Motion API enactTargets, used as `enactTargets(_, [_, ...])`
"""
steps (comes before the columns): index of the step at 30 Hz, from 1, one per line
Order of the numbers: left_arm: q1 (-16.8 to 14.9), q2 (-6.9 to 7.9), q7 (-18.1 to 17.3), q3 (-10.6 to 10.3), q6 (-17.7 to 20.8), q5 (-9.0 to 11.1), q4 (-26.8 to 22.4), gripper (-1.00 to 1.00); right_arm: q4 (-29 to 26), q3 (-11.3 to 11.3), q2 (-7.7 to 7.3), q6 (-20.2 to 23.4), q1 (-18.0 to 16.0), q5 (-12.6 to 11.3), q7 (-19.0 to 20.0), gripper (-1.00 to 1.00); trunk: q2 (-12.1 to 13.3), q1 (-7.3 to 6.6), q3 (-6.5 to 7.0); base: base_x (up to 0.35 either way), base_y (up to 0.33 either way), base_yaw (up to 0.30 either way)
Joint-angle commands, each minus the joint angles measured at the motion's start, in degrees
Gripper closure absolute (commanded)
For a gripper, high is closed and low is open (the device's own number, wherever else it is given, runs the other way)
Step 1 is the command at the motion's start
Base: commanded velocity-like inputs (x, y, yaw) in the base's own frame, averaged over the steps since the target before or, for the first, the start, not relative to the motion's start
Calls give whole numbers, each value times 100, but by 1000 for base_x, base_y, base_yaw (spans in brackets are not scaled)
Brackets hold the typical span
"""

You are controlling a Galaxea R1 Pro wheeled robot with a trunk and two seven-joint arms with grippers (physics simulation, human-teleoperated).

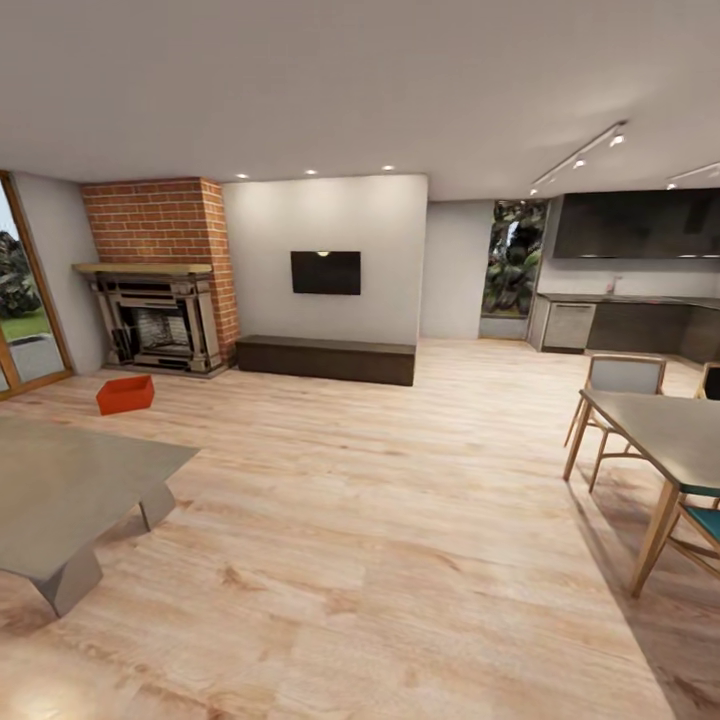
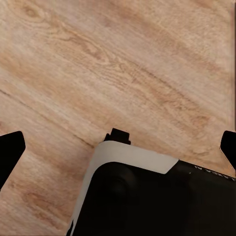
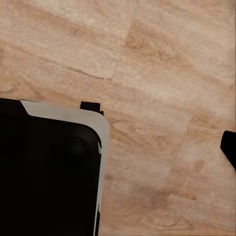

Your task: Move the two storage containers from the living room to the garage. In the garage, place one container on the floor and stack the other container on top of it (either order is fine).

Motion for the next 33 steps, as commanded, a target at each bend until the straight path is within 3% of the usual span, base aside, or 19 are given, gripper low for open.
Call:
enactTargets(1, [-4,-1,5,28,-19,6,4,-100,13,46,3,-23,-6,-30,-5,-100,-6,4,-8,323,0,0])
enactTargets(33, [-4,-1,5,28,-19,4,4,-100,13,46,3,-23,-6,-29,-5,-100,-6,4,-8,323,0,0])
